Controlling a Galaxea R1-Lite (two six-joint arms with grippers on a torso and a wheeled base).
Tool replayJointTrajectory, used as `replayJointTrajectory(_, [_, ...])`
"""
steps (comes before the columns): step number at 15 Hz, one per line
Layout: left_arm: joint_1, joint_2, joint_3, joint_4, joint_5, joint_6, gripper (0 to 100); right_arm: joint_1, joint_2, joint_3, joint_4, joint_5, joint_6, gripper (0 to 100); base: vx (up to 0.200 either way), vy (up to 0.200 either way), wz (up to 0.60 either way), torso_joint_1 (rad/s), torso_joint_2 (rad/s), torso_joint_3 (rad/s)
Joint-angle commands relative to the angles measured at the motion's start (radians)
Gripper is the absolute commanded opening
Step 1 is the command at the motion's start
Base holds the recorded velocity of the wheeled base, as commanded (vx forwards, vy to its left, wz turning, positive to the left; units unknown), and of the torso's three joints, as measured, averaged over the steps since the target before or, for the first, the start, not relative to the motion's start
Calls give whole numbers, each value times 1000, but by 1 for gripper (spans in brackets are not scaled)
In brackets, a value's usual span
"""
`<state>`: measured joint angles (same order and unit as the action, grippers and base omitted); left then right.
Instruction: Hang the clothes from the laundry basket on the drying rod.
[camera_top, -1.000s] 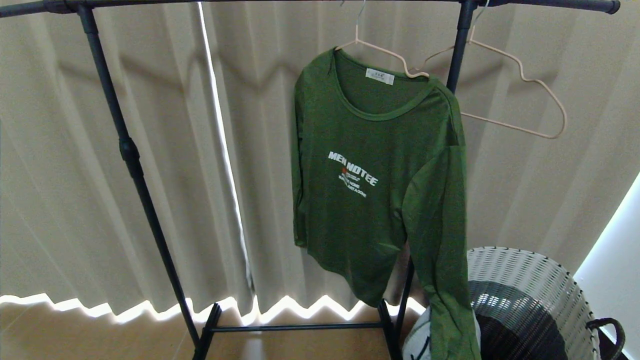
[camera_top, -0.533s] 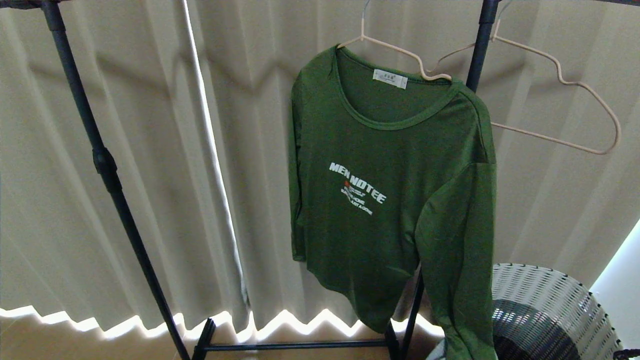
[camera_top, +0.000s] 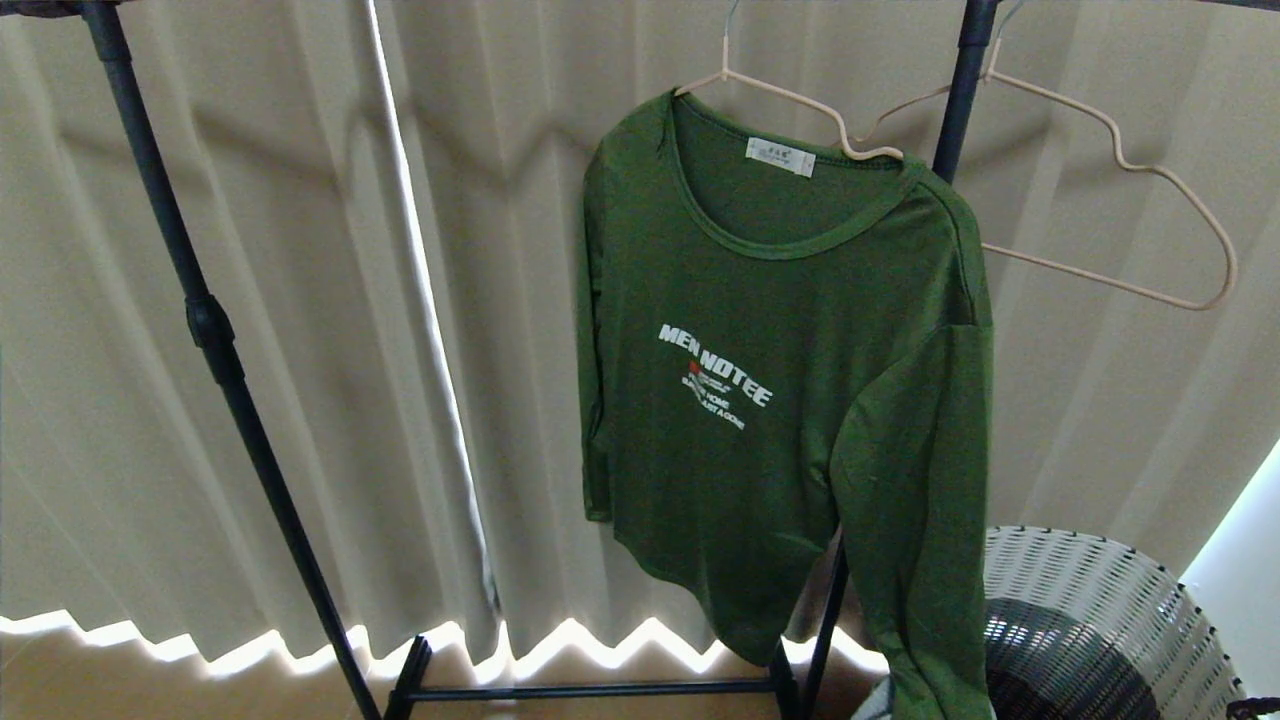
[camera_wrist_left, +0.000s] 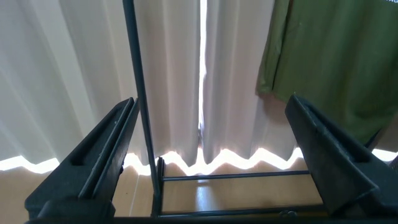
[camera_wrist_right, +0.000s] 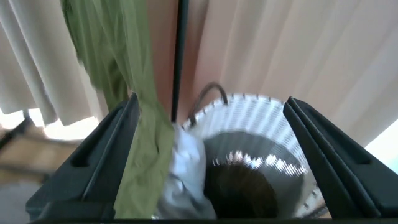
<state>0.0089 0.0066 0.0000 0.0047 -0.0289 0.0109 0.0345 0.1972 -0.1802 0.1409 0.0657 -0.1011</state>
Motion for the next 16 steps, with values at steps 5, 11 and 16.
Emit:
replayJointTrajectory(5, [2, 1, 0, 0, 1, 0, 100, 8, 700, -140, -124, -67, -157, 100, 0, 0, 0, 0, 0, 0])
replayJointTrajectory(11, [0, 1, 0, 0, 1, -2, 100, -2, 1219, -137, -480, -165, -284, 100, 0, 0, 0, 0, 0, 0])
replayJointTrajectory(16, [0, 1, 0, 0, 3, -2, 100, 51, 1424, -131, -688, -158, -282, 100, 0, 0, 0, 0, 0, 0])
